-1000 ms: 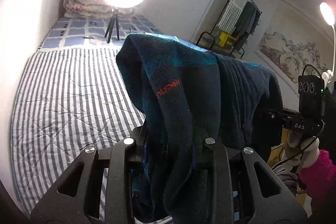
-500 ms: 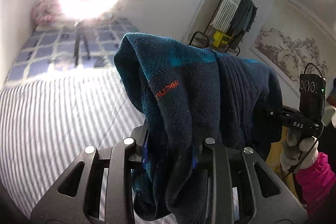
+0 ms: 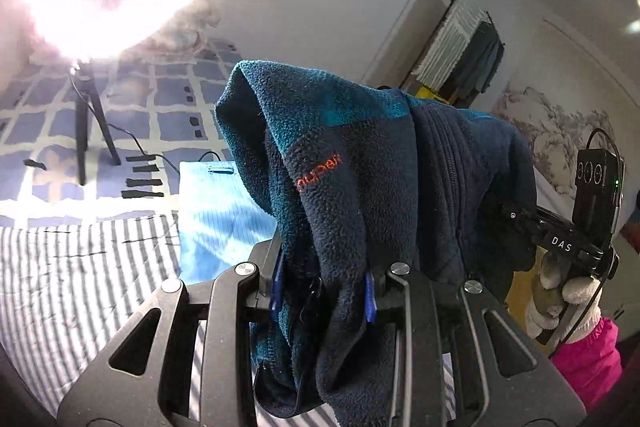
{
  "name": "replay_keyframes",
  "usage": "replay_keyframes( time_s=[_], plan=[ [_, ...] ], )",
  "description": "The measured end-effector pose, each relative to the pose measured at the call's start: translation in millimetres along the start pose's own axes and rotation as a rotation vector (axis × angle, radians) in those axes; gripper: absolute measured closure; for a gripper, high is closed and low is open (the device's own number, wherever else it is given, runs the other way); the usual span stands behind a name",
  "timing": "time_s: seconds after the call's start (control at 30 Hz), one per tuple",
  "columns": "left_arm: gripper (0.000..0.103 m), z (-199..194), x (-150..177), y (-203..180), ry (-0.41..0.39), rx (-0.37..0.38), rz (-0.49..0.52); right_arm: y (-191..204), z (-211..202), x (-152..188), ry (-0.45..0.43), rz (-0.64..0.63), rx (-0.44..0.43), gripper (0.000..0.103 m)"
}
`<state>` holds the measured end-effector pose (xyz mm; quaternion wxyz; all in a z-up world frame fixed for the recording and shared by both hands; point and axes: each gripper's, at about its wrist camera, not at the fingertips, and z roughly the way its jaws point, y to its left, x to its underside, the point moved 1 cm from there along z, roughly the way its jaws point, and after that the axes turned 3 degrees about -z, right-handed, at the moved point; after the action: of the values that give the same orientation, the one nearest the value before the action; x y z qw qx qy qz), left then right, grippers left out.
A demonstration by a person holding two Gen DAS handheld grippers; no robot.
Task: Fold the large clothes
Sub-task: 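Carry the folded jacket with both grippers toward the clothes stack, then lower the jacket onto the clothes stack and open both grippers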
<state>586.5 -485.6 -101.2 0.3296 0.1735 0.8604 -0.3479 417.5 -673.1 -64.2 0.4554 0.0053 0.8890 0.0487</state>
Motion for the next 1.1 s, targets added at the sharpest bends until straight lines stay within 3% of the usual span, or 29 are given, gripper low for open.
replay_keyframes(
  time_s=[0.17, 0.27, 0.33, 0.4, 0.53, 0.67, 0.87, 1.1],
  plan=[
    [0.075, 58, 3, 41, 0.051, -0.008, -0.066, -28, 61, 11, 0.028, 0.051, -0.017, 0.075],
    [0.073, 96, 7, 58, 0.076, -0.117, -0.036, -58, 106, 28, 0.08, 0.11, 0.029, 0.07],
    [0.062, 118, 13, 70, 0.088, -0.168, -0.051, -76, 129, 40, 0.124, 0.16, 0.1, 0.061],
    [0.046, 128, 19, 79, 0.063, -0.192, -0.063, -91, 140, 48, 0.117, 0.215, 0.1, 0.058],
    [0.045, 131, 25, 81, 0.056, -0.196, -0.052, -100, 137, 54, 0.114, 0.206, 0.133, 0.048],
    [0.045, 105, 21, 66, 0.023, -0.229, -0.024, -94, 124, 43, 0.091, 0.18, 0.185, 0.048],
    [0.045, 39, 24, 28, -0.01, -0.197, 0.031, -68, 64, 32, 0.044, 0.157, 0.223, 0.048],
    [0.046, -81, 41, -43, -0.094, -0.158, 0.117, -5, -30, 19, -0.03, 0.115, 0.2, 0.044]
  ],
)
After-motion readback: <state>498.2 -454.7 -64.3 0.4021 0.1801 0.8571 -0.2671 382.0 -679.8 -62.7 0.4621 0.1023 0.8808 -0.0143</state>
